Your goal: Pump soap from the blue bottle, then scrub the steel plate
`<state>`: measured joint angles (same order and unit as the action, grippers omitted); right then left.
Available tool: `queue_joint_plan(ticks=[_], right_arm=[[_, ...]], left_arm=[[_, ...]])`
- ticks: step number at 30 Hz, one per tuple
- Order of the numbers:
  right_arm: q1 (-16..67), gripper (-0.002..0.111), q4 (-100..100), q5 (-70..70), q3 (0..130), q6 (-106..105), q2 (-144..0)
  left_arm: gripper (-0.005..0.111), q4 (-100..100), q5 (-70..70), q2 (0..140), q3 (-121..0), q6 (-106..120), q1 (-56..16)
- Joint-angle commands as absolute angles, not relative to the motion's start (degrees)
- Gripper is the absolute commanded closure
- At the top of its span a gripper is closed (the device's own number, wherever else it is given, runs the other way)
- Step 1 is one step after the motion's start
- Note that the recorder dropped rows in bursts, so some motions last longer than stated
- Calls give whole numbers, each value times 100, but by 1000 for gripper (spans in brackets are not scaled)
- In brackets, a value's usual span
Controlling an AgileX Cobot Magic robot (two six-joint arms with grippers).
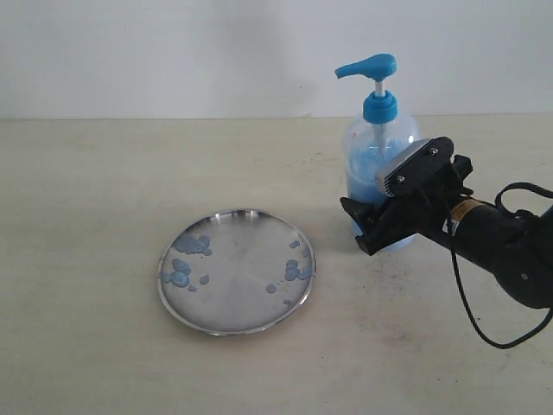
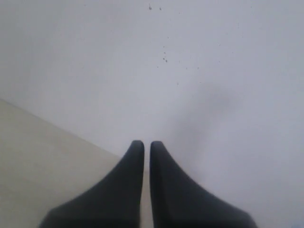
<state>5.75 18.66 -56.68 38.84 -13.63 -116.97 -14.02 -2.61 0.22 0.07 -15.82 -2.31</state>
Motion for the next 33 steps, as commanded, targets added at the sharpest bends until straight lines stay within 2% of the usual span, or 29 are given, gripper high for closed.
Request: queue_joint_plan(ticks=[1, 7, 13, 16, 21, 33], right_arm=[[588, 108, 2462, -5212, 3839, -1558, -11726], [588, 108, 2820, -5242, 3839, -1558, -11726], [641, 108, 2949, -5263, 3839, -1189, -11726], [940, 108, 2942, -5189, 3844, -1189, -11726], [1253, 108, 2183, -4850, 3844, -1304, -11726], [1253, 108, 2170, -4539, 3844, -1638, -11726]], left_arm=[[102, -1458, 0, 14, 0, -1968, -255], [102, -1352, 152, 1198, -331, -1683, -255], [102, -1132, 346, 3835, -2269, 135, -326], [102, -1132, 281, 4811, -2884, 272, -823], [102, -1115, 51, 5739, -3761, 1070, -2115], [102, -112, -918, 7128, -4587, 1284, -2985]])
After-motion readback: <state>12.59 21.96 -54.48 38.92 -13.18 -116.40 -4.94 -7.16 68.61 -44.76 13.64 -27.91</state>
